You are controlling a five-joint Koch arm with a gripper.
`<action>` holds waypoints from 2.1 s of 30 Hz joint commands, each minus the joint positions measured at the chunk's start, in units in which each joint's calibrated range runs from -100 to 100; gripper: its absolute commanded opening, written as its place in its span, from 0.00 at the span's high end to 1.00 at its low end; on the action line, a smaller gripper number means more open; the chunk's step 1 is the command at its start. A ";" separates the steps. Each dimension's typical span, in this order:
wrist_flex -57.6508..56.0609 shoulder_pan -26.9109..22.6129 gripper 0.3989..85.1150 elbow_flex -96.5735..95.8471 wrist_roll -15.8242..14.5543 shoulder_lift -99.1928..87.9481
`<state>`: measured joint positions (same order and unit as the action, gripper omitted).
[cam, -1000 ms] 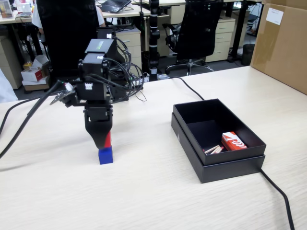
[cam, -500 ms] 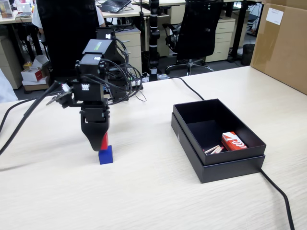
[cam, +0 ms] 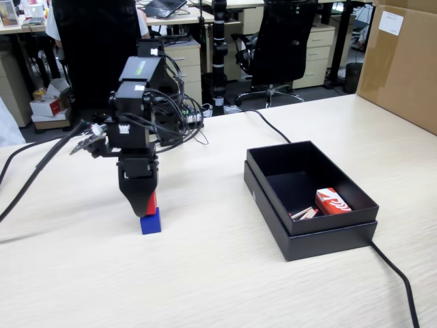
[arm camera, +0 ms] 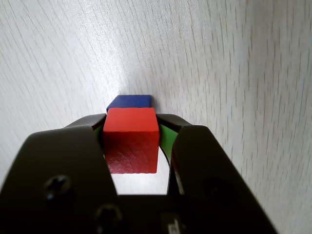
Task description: Put the red cube on top of the blue cube
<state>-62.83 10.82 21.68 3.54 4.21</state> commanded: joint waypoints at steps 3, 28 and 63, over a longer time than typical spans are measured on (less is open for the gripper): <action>1.71 -0.24 0.99 2.62 -0.15 -3.12; 4.65 -0.24 0.84 2.98 -0.63 -1.28; 2.92 -0.93 0.42 -1.73 -0.63 -4.15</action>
<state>-59.97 10.04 18.48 3.00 4.21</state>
